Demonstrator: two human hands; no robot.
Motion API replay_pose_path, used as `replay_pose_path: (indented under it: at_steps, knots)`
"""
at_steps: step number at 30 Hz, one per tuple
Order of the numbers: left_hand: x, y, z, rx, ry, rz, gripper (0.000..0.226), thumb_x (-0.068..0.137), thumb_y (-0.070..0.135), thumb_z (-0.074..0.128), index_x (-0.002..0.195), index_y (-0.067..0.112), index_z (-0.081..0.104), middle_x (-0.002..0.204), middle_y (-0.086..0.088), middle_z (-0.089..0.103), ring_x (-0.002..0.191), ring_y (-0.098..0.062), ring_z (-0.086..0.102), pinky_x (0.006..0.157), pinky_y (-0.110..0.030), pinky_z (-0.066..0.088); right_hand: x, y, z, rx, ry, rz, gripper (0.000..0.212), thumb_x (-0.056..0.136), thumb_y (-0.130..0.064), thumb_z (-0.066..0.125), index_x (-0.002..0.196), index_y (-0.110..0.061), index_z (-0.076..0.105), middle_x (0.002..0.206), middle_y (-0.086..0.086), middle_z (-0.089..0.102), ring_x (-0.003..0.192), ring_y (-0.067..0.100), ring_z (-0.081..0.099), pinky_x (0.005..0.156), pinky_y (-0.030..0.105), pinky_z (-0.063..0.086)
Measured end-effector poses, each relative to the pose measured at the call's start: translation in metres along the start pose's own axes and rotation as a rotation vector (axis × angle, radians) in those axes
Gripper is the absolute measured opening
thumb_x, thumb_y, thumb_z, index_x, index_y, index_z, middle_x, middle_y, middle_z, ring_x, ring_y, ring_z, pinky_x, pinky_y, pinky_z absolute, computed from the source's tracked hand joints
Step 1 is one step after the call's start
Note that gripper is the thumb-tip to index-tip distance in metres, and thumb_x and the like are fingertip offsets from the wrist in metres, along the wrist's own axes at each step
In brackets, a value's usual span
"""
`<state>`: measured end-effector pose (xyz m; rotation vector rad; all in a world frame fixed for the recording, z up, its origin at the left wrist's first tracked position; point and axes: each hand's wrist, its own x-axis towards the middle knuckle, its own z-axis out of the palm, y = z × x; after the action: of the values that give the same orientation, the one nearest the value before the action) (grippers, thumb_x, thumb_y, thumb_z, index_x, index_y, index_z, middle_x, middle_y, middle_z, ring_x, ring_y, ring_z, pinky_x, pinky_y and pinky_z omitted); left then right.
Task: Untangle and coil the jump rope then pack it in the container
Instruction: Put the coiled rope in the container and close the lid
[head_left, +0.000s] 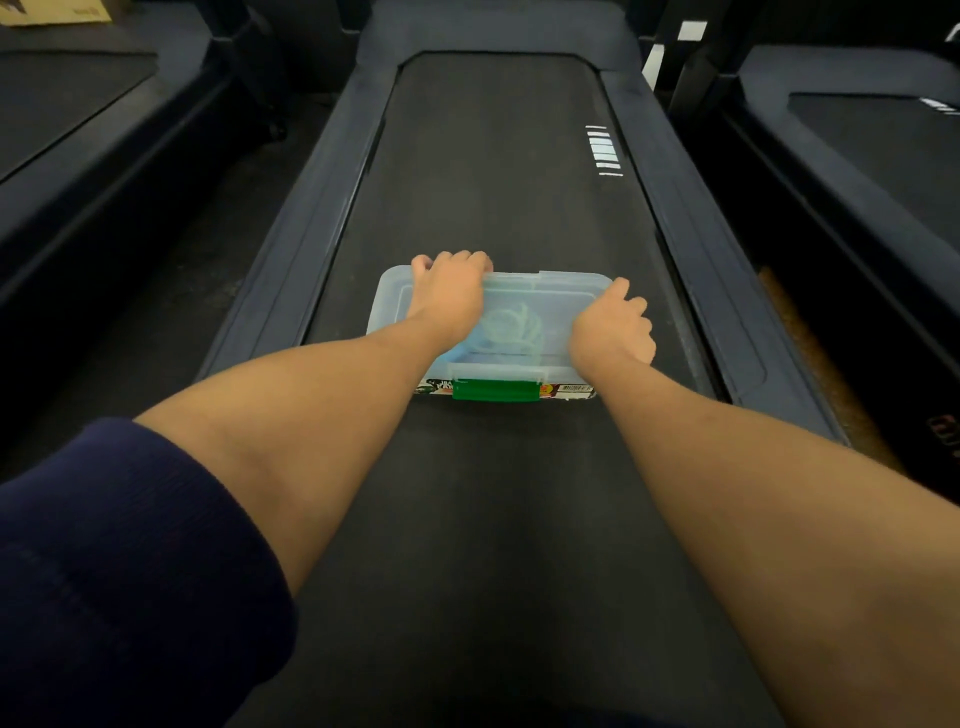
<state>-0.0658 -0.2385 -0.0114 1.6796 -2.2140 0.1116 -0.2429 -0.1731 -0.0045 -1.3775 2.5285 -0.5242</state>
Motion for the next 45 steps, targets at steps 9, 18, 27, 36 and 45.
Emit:
replay_pose_path:
  at_steps: [9, 18, 27, 36, 45]
  knots:
    - [-0.004, -0.003, 0.010, 0.008, -0.099, 0.021, 0.045, 0.106, 0.038, 0.019, 0.128, 0.022, 0.054, 0.130, 0.000, 0.059, 0.125, -0.027, 0.047, 0.118, -0.049, 0.018, 0.004, -0.012, 0.013, -0.253, -0.038, -0.469, 0.056, 0.107, -0.037, 0.019, 0.160, -0.022, 0.012, 0.168, 0.003, 0.010, 0.154, 0.034, 0.003, 0.122, 0.055, 0.004]
    - [-0.005, -0.003, 0.010, 0.028, -0.167, 0.032, 0.051, 0.105, 0.042, 0.013, 0.147, 0.025, 0.038, 0.153, 0.004, 0.041, 0.143, -0.025, 0.029, 0.119, -0.052, 0.012, 0.024, -0.046, 0.034, -0.268, -0.065, -0.668, 0.054, 0.107, -0.039, 0.013, 0.157, -0.022, 0.026, 0.160, -0.003, 0.035, 0.150, 0.022, 0.022, 0.122, 0.051, 0.007]
    - [-0.015, -0.003, 0.006, 0.065, -0.175, -0.236, 0.071, 0.102, 0.047, 0.012, 0.157, 0.006, -0.005, 0.165, -0.012, -0.011, 0.151, -0.030, -0.019, 0.120, -0.056, -0.009, 0.049, -0.072, 0.012, -0.253, -0.263, -0.561, 0.065, 0.104, -0.052, 0.014, 0.127, -0.017, 0.064, 0.129, 0.011, 0.065, 0.121, 0.033, 0.057, 0.094, 0.042, 0.040]
    - [-0.009, -0.034, 0.000, 0.028, -0.222, 0.001, 0.060, 0.105, 0.046, 0.013, 0.159, 0.020, 0.013, 0.163, 0.005, 0.023, 0.153, -0.019, 0.006, 0.124, -0.046, 0.000, 0.075, -0.089, 0.008, -0.349, -0.436, -0.427, 0.075, 0.097, -0.069, 0.023, 0.141, -0.017, 0.054, 0.148, 0.009, 0.051, 0.136, 0.032, 0.047, 0.109, 0.045, 0.037]
    - [-0.011, -0.031, -0.002, 0.030, -0.197, 0.003, 0.061, 0.106, 0.044, 0.014, 0.159, 0.016, 0.006, 0.160, 0.000, 0.030, 0.150, -0.025, 0.018, 0.121, -0.048, 0.011, 0.072, -0.063, 0.008, 0.081, -0.444, -0.647, 0.048, 0.076, -0.075, 0.064, 0.088, -0.028, 0.069, 0.081, -0.008, 0.066, 0.085, 0.019, 0.064, 0.076, 0.036, 0.048]
